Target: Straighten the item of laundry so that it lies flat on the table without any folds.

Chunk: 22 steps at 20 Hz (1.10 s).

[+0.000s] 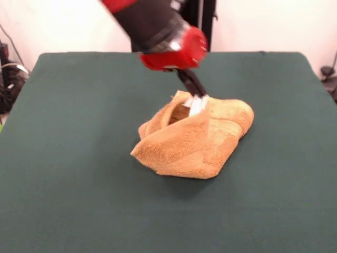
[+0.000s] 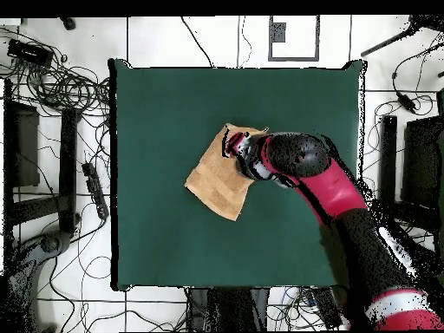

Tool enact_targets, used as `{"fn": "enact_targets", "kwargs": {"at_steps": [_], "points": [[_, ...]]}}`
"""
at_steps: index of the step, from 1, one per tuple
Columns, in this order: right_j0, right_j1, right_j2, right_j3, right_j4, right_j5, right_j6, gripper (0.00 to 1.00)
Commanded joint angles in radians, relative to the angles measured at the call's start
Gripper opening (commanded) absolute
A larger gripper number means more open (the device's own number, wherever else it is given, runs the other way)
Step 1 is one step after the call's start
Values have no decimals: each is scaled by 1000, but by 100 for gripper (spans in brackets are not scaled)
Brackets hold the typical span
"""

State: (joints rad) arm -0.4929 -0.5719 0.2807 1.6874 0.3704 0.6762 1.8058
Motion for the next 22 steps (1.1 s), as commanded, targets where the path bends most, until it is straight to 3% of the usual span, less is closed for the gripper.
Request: {"fn": "enact_targets", "kwargs": {"at_steps": [1, 7, 12, 22], "points": [[313, 38, -278, -14, 15, -113, 591, 0], [500, 136, -417, -83, 82, -126, 753, 0], [621, 191, -529, -198, 85, 7, 928, 0], [698, 226, -559, -294, 86, 101, 1083, 0]]}}
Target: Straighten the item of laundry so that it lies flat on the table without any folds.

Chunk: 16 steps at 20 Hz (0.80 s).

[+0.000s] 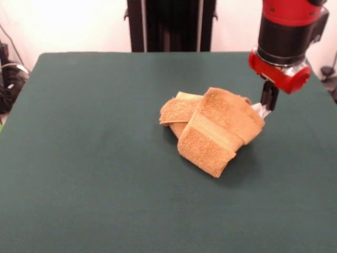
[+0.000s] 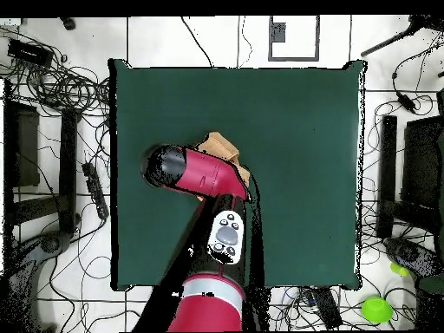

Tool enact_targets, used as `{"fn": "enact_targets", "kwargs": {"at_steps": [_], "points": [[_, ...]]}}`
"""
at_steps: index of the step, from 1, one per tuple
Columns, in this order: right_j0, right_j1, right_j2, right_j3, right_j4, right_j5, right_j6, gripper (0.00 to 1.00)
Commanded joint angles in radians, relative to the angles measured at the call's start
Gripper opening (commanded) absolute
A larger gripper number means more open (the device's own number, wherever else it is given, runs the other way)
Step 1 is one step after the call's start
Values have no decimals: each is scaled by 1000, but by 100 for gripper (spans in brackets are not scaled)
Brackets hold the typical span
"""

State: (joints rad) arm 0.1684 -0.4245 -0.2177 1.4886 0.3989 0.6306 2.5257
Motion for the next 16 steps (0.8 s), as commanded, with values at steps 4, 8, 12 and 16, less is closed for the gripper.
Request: {"fn": "enact_targets", "kwargs": {"at_steps": [4, 8, 12, 16], "points": [[40, 52, -60, -99, 46, 209, 377, 0], [61, 10, -77, -125, 22, 341, 394, 0], [81, -21, -111, -218, -4, 592, 444, 0], [87, -24, -142, -333, -42, 902, 463, 0]]}}
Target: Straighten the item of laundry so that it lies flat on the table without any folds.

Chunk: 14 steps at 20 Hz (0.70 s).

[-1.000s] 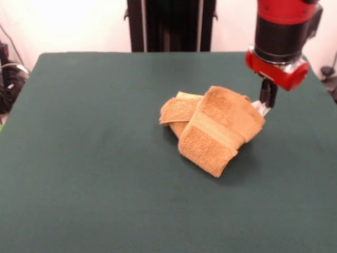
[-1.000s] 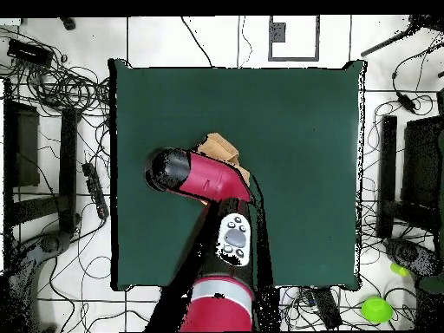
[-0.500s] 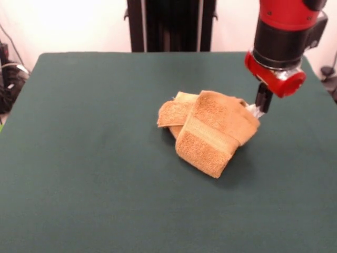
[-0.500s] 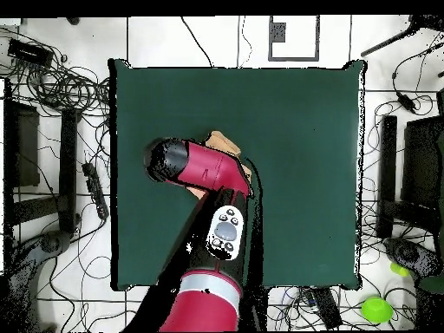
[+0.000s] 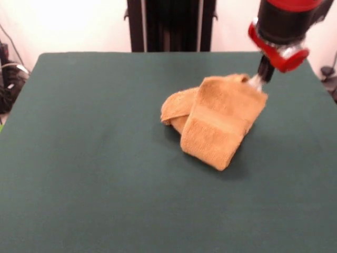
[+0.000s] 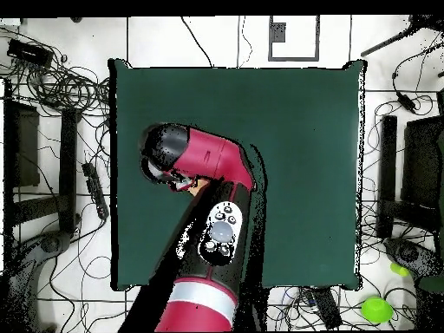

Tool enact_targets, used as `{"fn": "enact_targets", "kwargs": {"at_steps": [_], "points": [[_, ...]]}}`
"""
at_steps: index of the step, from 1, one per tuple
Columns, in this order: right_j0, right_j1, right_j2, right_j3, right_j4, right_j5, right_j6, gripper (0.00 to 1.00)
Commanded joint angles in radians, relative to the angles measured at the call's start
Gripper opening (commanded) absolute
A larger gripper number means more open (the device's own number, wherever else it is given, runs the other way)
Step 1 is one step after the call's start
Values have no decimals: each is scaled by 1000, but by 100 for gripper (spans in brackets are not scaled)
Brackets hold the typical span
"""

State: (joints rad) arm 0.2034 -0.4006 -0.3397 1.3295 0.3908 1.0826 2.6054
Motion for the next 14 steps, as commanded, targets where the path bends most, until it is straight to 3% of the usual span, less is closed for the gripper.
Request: {"fn": "enact_targets", "kwargs": {"at_steps": [1, 9, 14], "points": [[52, -46, -26, -194, -35, 491, 387, 0], [34, -27, -41, -271, -41, 654, 359, 0], [34, -14, -35, -251, -36, 615, 338, 0]]}}
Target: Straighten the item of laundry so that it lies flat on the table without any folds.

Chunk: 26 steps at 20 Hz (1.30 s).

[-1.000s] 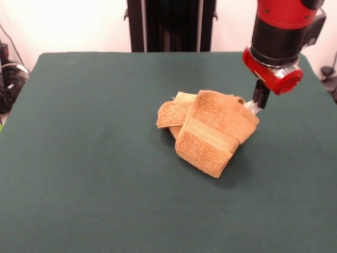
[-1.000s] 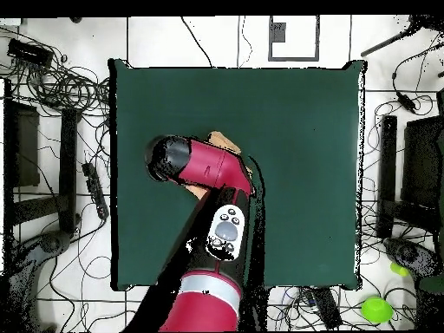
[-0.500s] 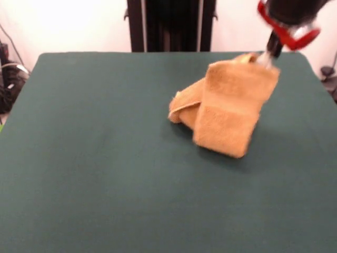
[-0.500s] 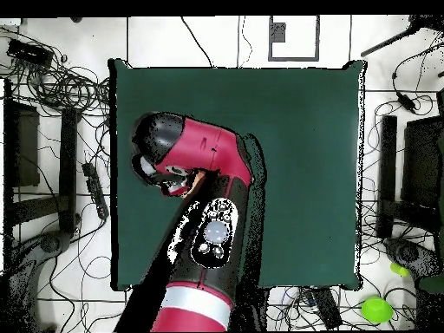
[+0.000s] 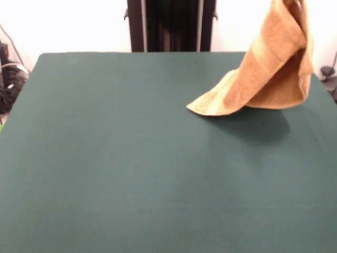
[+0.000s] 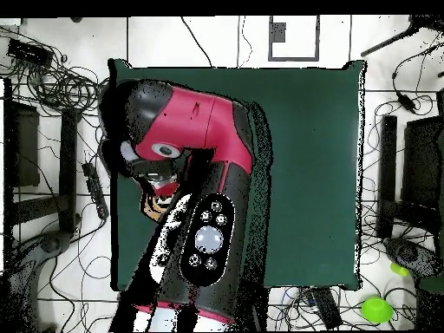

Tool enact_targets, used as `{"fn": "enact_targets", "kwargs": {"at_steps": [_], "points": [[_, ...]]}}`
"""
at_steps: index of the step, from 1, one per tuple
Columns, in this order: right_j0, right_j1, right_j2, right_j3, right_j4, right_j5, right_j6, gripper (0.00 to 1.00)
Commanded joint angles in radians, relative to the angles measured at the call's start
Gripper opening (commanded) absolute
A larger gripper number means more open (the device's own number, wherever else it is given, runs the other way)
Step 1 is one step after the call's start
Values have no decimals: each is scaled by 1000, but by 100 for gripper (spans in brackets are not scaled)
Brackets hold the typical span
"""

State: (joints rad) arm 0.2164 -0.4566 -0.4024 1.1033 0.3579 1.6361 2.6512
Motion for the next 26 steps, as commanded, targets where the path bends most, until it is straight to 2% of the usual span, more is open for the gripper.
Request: {"fn": "enact_targets", "kwargs": {"at_steps": [1, 6, 10, 13, 19, 24, 26], "points": [[18, 41, 28, -23, -8, 60, 282, 0], [-1, 25, 51, -27, -47, 71, 160, 0], [-25, 7, 68, -22, -117, 43, 11, 0], [-46, 4, 82, -39, -162, 31, -47, 0], [-66, 30, 84, -141, -295, 81, -120, 0], [-115, 33, 116, -233, -429, 115, -310, 0], [-129, 32, 120, -267, -464, 124, -332, 0]]}}
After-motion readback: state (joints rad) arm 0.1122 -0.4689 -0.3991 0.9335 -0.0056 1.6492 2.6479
